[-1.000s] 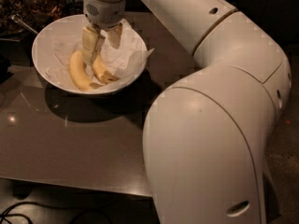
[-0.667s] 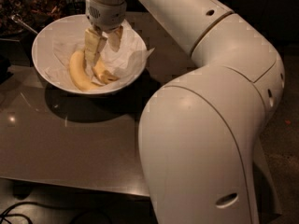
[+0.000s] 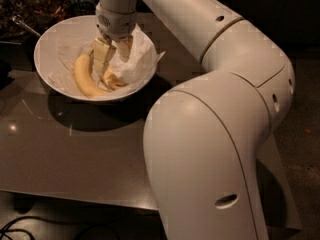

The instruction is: Pick banana from white bowl

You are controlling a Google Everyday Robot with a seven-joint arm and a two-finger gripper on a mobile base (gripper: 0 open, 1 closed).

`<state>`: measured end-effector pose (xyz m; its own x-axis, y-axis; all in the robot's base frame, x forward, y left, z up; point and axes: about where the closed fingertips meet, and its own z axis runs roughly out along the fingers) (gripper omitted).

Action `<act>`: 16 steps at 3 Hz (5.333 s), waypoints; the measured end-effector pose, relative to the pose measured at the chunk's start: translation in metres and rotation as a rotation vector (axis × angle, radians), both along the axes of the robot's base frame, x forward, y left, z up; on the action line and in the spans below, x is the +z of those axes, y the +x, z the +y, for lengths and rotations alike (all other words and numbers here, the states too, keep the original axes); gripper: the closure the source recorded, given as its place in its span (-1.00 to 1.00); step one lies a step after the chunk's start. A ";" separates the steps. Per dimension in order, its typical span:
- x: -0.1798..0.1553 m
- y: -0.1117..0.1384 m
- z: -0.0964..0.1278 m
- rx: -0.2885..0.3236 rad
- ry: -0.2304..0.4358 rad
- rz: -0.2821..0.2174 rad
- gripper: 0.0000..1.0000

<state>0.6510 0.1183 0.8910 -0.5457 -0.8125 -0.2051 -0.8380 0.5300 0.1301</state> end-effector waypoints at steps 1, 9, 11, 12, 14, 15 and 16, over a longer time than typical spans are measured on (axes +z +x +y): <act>-0.010 0.000 0.001 -0.006 0.001 0.025 -0.16; -0.048 0.002 0.015 -0.001 -0.014 0.066 1.00; 0.005 -0.047 -0.025 0.019 0.062 -0.053 1.00; 0.034 -0.077 -0.035 0.054 0.076 -0.126 1.00; 0.059 -0.106 -0.039 0.105 0.090 -0.172 1.00; 0.069 -0.137 -0.052 0.120 0.114 -0.172 1.00; 0.074 -0.163 -0.059 0.132 0.138 -0.167 1.00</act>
Offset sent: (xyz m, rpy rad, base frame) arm -0.0246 -0.0105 -0.0268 -0.0782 0.1386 -0.0026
